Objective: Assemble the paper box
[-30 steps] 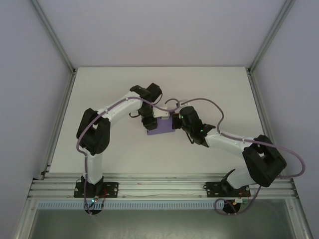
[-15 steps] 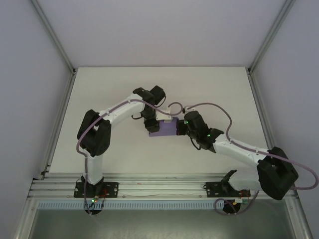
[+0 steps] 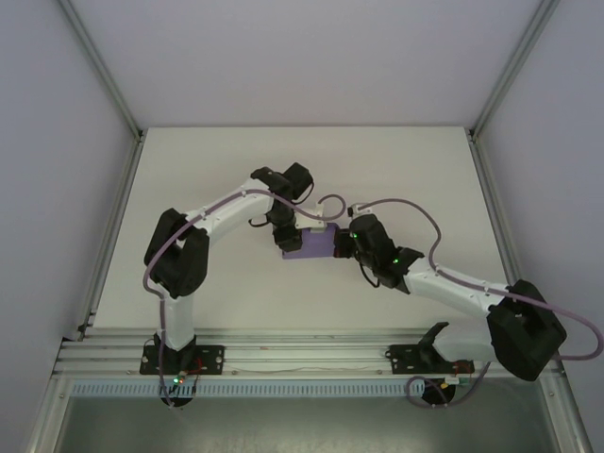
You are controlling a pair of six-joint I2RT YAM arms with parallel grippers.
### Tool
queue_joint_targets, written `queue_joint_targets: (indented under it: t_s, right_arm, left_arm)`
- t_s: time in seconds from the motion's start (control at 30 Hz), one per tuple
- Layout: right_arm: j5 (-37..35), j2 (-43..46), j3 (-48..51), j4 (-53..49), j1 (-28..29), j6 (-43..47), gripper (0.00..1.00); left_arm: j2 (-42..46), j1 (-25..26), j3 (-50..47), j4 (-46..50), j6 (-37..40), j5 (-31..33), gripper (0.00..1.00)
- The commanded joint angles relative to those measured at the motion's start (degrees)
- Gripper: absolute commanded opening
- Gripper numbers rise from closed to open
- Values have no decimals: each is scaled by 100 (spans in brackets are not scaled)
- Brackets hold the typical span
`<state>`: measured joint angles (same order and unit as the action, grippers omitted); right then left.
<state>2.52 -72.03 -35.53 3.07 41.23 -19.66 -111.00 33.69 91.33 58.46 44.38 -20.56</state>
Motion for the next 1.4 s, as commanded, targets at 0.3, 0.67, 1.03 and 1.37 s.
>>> queue_joint_targets:
  t_s: [0.3, 0.67, 1.03, 1.37]
  right_arm:
    - [-574, -4, 83, -2320, 97, -311, 0]
    - [-849, -215, -564, -2623, 211, -374, 0]
    - [-500, -75, -1134, -2176, 223, 9, 0]
    - [-261, -411, -1579, -2432, 219, 351, 0]
  left_arm:
    - [632, 75, -22, -692, -430, -51, 77]
    - [1194, 15, -564, -1370, -1319, 546, 79]
    - [1146, 31, -1167, -1809, -1507, -340, 49]
    - [1426, 63, -2543, -3036, -2700, -158, 40]
